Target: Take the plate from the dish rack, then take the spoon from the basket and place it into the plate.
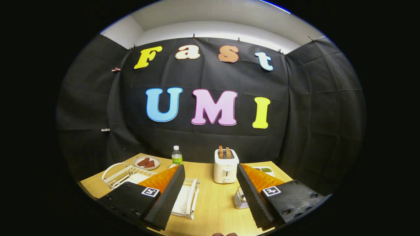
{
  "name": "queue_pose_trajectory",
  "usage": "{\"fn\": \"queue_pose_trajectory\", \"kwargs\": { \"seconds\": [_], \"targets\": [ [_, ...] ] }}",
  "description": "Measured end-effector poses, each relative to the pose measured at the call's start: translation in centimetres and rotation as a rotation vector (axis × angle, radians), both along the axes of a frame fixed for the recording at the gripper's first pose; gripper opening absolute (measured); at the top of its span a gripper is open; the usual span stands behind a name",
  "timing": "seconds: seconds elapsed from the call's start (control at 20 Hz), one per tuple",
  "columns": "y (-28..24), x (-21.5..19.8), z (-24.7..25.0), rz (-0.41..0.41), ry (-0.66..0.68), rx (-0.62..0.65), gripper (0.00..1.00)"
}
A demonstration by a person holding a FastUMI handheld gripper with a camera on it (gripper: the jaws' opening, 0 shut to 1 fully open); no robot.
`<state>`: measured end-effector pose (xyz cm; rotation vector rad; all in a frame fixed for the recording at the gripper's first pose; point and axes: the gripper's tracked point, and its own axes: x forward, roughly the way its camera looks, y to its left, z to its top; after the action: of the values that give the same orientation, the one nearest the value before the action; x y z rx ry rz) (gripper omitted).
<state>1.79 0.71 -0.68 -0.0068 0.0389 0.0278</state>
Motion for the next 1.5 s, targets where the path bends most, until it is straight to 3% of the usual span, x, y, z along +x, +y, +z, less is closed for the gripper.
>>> {"fn": "queue_pose_trajectory", "kwargs": {
  "seconds": [0.5, 0.8, 1.1, 1.5],
  "targets": [
    [2.5, 3.2, 2.2, 0.07, 0.011, -0.02, 0.97],
    [6.4, 7.5, 1.5, 0.148, 0.137, 0.022, 0.97],
    [10.7, 10.6, -2.8, 0.183, 0.322, -0.003, 0.98],
    [12.4, 14.1, -11.2, 0.161, 0.587, -0.065, 0.98]
  ]
}}
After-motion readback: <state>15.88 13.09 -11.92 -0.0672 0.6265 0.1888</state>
